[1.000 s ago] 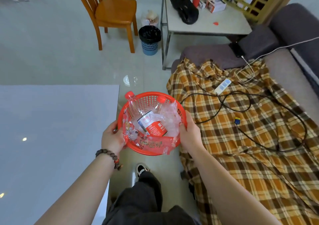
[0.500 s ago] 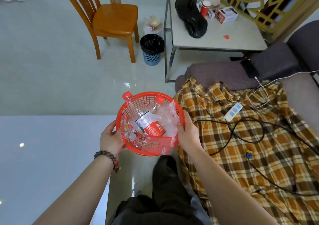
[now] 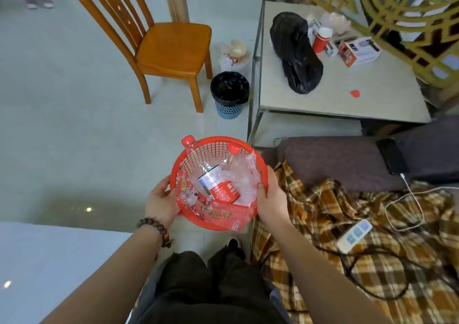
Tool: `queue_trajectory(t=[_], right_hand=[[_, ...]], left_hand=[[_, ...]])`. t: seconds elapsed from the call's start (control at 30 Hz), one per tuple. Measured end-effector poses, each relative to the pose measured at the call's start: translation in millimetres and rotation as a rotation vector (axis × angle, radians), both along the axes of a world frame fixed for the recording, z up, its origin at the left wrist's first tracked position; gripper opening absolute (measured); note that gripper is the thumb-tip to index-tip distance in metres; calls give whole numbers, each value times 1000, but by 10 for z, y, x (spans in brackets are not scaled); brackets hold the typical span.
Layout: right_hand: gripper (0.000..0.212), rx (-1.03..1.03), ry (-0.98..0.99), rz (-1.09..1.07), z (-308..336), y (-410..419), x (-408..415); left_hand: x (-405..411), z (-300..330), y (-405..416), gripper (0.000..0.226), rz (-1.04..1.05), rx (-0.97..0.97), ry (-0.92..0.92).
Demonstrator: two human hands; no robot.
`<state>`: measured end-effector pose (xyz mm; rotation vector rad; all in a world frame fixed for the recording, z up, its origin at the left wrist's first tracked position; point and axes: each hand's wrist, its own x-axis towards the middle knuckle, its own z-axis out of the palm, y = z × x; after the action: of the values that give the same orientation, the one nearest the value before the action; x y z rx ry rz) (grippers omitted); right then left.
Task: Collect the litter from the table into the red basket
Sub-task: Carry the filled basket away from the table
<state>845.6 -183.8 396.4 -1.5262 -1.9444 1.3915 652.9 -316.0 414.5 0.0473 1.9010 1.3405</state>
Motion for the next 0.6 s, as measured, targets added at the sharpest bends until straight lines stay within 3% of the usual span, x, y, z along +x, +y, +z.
queue_trajectory(t=[0.3,0.47,0.6], right_hand=[[45,-81,-49,-4,-324,944,-569],[48,-111,-102,-39,-606,1501,-1012],[48,-148,-153,-54,-923,1989,-1434]], left_hand=[[-586,-280,982,32,43,-89,-83],[-1087,-572,1611,20,60,-104,-172],[-1528,-896,2139,19,-51,-183,-139]])
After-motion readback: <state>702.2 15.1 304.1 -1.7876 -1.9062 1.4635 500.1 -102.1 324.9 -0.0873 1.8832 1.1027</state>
